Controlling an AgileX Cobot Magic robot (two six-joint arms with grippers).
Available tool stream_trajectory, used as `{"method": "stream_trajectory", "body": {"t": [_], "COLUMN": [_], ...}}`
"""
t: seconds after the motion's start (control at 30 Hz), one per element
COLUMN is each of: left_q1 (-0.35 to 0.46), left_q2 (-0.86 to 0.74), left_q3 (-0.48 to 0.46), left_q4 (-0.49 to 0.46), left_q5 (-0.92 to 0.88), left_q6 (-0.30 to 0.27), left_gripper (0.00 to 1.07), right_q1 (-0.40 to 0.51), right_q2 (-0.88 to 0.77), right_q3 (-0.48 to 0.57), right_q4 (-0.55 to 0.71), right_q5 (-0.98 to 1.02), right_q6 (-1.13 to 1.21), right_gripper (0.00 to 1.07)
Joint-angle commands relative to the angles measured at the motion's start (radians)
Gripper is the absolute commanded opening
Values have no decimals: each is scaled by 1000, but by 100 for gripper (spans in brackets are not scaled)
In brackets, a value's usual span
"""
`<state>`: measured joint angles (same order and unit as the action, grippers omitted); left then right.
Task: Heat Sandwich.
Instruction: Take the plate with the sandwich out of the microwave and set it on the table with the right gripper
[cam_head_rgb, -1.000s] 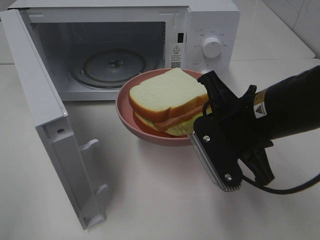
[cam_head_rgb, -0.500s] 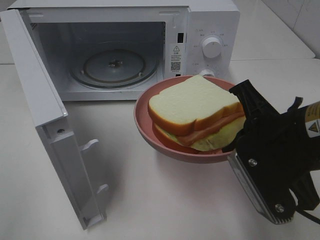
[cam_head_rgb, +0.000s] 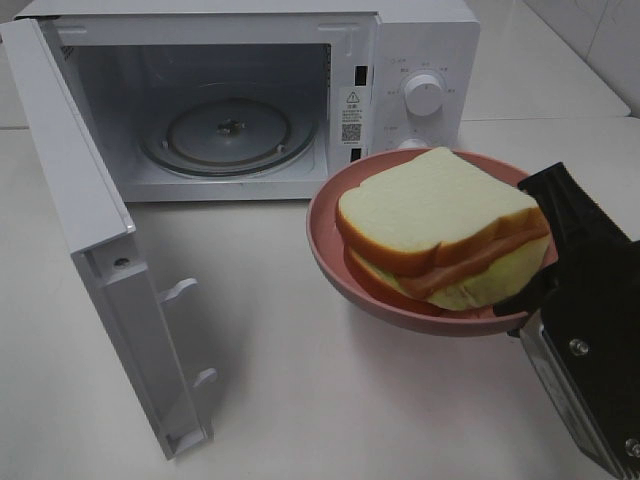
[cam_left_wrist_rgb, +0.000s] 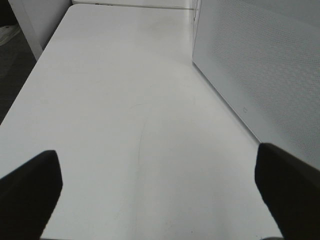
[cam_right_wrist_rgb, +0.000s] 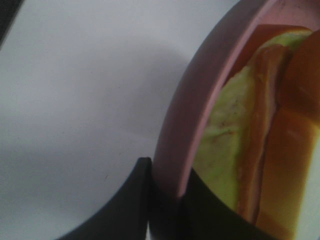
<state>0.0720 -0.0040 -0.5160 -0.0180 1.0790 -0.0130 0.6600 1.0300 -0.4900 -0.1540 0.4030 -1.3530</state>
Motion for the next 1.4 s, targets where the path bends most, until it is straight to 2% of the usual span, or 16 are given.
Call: {"method": "stream_trajectory", "body": {"t": [0.03, 0.47, 0.73, 0.9, 1.17, 1.4], "left_q1": [1, 1, 1, 1, 1, 1], "left_q2": [-9, -9, -9, -9, -9, -9], "left_q3": [1, 1, 1, 1, 1, 1], "left_q4": [1, 1, 1, 1, 1, 1], "left_q5": [-9, -9, -9, -9, -9, -9], "left_q6": [0, 0, 0, 0, 0, 0], "left_gripper": [100, 100, 100, 100, 100, 100], "right_q1": [-6, -6, -6, -6, -6, -6], "right_q2": [-27, -26, -26, -26, -24, 60], "right_q3": [-2, -2, -2, -2, -2, -3], "right_q4": [-92, -306, -456, -498, -541, -613], "right_q5": [6, 27, 135, 196, 254, 346], "right_q6": [127, 504, 761, 913, 1034, 1227], "right_gripper": [0, 0, 0, 0, 0, 0]}}
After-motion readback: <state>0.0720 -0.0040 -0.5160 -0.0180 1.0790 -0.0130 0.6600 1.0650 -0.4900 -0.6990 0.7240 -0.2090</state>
